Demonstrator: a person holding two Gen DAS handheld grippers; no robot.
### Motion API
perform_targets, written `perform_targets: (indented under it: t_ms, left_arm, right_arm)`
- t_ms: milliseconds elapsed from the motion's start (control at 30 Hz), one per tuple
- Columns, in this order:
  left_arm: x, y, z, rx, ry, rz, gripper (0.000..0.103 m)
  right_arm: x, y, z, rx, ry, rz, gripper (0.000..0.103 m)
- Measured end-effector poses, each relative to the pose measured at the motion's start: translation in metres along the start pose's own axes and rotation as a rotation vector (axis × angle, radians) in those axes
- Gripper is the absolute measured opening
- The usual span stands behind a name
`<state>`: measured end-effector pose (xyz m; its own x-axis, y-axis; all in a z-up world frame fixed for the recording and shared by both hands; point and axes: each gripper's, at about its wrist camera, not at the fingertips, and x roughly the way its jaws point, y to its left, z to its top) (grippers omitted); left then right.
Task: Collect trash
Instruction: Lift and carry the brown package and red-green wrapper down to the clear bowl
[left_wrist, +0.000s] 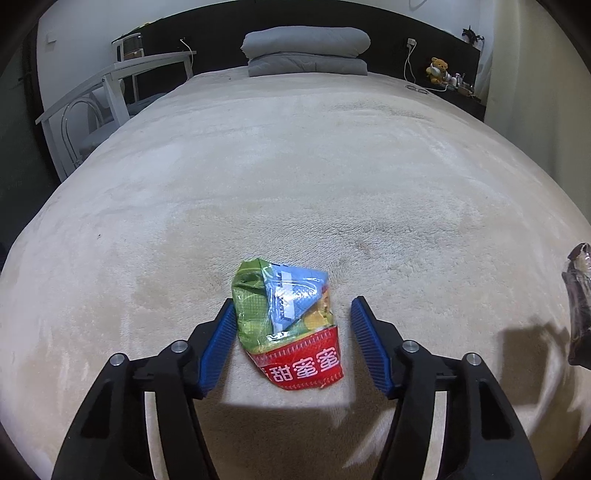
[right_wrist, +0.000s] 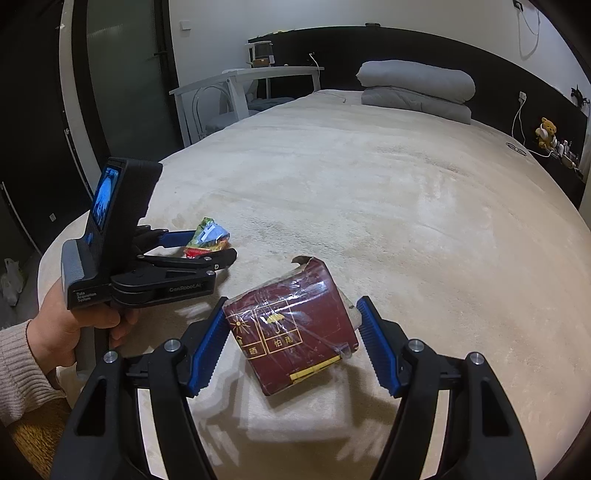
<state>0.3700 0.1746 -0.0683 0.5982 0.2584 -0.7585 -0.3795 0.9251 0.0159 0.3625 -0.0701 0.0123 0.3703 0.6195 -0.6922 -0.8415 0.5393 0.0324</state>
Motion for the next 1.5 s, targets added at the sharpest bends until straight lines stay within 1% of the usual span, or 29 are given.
perform_targets:
  t_ms: [33, 67, 267, 600, 900, 1200, 1500]
  left_arm:
    - [0.001, 0.0, 0.0, 0.002, 0.001, 0.012, 0.051]
    - [0.001, 0.0, 0.001, 0.001, 0.0, 0.018, 0.049]
    - [-0.003, 0.002, 0.0, -0.003, -0.009, -0.001, 0.047]
    - [-0.025, -0.001, -0.004, 0.0, -0.043, -0.032, 0.047]
    - [-0.063, -0.004, -0.014, -0.006, -0.087, -0.073, 0.047]
    - [-0.114, -0.009, -0.039, -0.012, -0.134, -0.133, 0.047]
    - [-0.159, -0.024, -0.083, -0.013, -0.166, -0.191, 0.047]
  right_arm:
    - [0.0, -0.001, 0.0, 0.0, 0.0, 0.0, 0.068]
    - [0.0, -0.001, 0.0, 0.0, 0.001, 0.0, 0.068]
    - [-0.003, 0.002, -0.001, -0.002, 0.004, -0.003, 0.068]
    - [-0.01, 0.003, -0.002, 0.003, -0.002, -0.013, 0.068]
    - [-0.032, 0.01, -0.006, 0.027, -0.025, -0.028, 0.068]
    - [-0.064, 0.02, -0.025, 0.075, -0.053, -0.032, 0.068]
    - [-0.106, 0.04, -0.056, 0.114, -0.097, -0.015, 0.068]
